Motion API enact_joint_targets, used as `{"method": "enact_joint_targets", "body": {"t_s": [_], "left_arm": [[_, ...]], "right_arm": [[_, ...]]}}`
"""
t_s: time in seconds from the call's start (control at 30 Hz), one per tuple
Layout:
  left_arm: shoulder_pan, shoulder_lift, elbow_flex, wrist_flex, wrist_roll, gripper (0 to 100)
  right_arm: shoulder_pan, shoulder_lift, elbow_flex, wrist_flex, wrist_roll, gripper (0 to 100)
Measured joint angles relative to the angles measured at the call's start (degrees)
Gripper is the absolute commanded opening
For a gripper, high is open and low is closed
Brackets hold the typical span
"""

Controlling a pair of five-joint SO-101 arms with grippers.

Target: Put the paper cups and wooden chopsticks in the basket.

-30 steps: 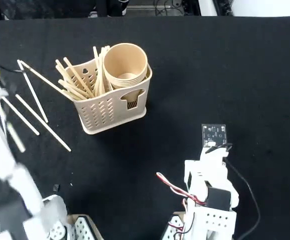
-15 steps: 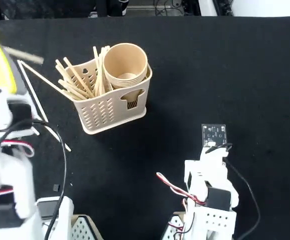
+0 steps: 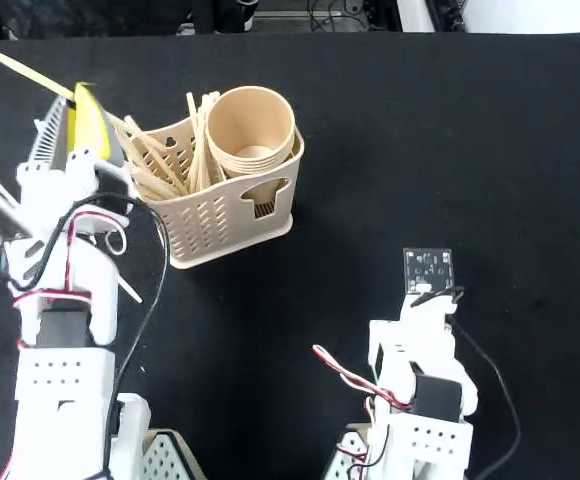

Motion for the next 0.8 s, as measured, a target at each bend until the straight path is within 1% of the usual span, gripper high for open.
{"method": "enact_joint_targets", "body": {"t_s": [0.17, 0.3, 0.37, 0.47, 0.57, 0.8], "left_arm": [[0.35, 2.2, 2.46, -0.53, 0.09, 14], [2.73, 2.29, 4.13, 0.26, -0.09, 15], [3.87, 2.2, 3.34, 3.43, 0.09, 17], [4.48, 2.11, -0.35, 10.9, 0.09, 20], [4.04, 2.2, -5.98, 20.66, 0.09, 21], [-3.25, 2.73, -22.77, 45.8, -0.18, 22]], "right_arm": [[0.0, 0.0, 0.0, 0.0, 0.0, 1.3], [0.0, 0.0, 0.0, 0.0, 0.0, 1.3], [0.0, 0.0, 0.0, 0.0, 0.0, 1.3], [0.0, 0.0, 0.0, 0.0, 0.0, 1.3], [0.0, 0.0, 0.0, 0.0, 0.0, 1.3], [0.0, 0.0, 0.0, 0.0, 0.0, 1.3]]}}
